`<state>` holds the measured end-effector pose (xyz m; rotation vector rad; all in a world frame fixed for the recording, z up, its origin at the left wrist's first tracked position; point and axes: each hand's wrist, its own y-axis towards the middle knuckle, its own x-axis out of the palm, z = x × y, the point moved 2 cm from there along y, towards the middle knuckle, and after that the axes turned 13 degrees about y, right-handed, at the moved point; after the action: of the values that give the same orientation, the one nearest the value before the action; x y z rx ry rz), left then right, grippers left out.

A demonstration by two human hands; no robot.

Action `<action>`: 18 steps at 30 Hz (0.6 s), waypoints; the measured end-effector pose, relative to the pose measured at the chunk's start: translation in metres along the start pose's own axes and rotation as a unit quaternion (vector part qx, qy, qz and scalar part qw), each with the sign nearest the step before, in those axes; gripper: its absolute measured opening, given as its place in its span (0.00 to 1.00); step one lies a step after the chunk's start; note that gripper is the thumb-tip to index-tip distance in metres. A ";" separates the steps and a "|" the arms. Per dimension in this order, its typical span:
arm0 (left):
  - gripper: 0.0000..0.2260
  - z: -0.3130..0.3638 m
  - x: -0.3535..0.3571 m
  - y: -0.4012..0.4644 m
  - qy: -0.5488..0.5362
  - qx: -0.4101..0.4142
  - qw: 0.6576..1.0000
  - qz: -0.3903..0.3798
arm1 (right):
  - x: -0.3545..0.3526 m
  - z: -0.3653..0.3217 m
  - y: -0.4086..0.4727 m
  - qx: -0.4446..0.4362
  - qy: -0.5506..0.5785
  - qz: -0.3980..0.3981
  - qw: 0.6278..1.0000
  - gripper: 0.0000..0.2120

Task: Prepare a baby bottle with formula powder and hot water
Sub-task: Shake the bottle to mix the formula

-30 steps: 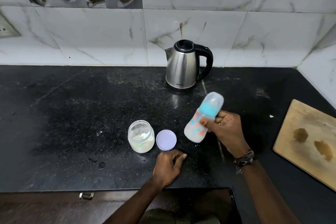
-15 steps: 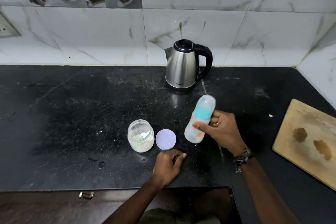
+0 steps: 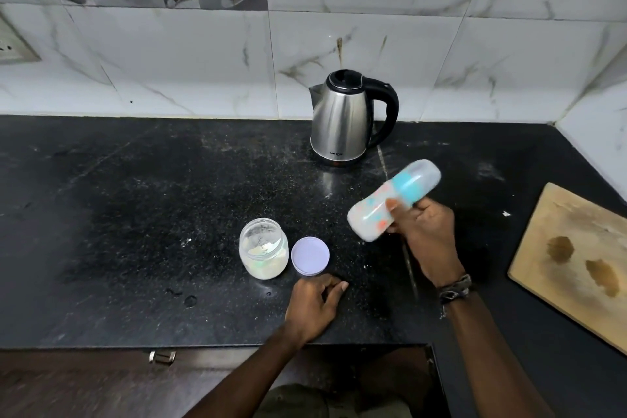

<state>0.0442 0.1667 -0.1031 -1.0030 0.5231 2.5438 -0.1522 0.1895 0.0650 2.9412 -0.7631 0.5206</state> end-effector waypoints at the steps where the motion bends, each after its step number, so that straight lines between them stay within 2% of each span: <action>1: 0.10 -0.001 0.000 -0.002 0.000 -0.003 1.000 0.001 | 0.003 0.002 -0.002 0.010 -0.060 -0.038 0.997 0.19; 3: 0.11 -0.003 0.001 -0.008 -0.004 -0.008 1.000 0.004 | 0.007 0.007 -0.009 0.037 -0.094 -0.110 0.989 0.17; 4: 0.11 -0.003 0.002 -0.009 -0.007 -0.009 1.000 0.003 | 0.006 0.007 -0.010 0.036 -0.059 -0.104 0.992 0.16; 6: 0.12 0.001 0.003 -0.007 -0.007 -0.004 1.000 -0.001 | 0.002 0.004 -0.010 0.024 0.060 -0.019 0.998 0.17; 7: 0.12 0.003 0.004 -0.006 -0.006 -0.001 1.000 -0.003 | 0.000 0.003 -0.008 0.010 0.080 0.019 0.997 0.17; 8: 0.12 0.004 0.004 -0.005 -0.005 0.002 1.000 -0.004 | -0.002 0.003 -0.004 -0.001 0.046 0.028 0.999 0.16; 10: 0.11 0.002 0.002 -0.004 -0.001 0.002 1.000 -0.002 | 0.004 0.006 -0.003 0.003 -0.066 -0.037 0.997 0.13; 12: 0.12 -0.002 0.000 -0.004 0.006 0.004 1.000 0.004 | 0.009 0.007 -0.007 0.024 -0.072 -0.106 0.991 0.14; 13: 0.12 -0.002 0.000 -0.003 0.008 0.006 1.000 0.007 | 0.010 0.004 -0.007 0.018 -0.030 -0.097 0.995 0.14; 15: 0.12 0.000 -0.001 0.000 0.008 0.011 1.000 0.010 | 0.008 0.000 -0.004 0.006 0.094 -0.016 0.995 0.17; 16: 0.12 0.001 -0.001 0.000 0.009 0.012 1.000 0.011 | 0.007 -0.001 -0.002 -0.001 0.112 0.013 0.994 0.19; 18: 0.12 0.000 0.000 -0.003 0.011 0.014 1.000 0.012 | 0.006 0.003 -0.001 -0.008 -0.001 -0.008 1.000 0.18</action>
<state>0.0460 0.1694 -0.1039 -1.0223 0.5781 2.5416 -0.1458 0.1866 0.0639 2.9307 -0.7385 0.5088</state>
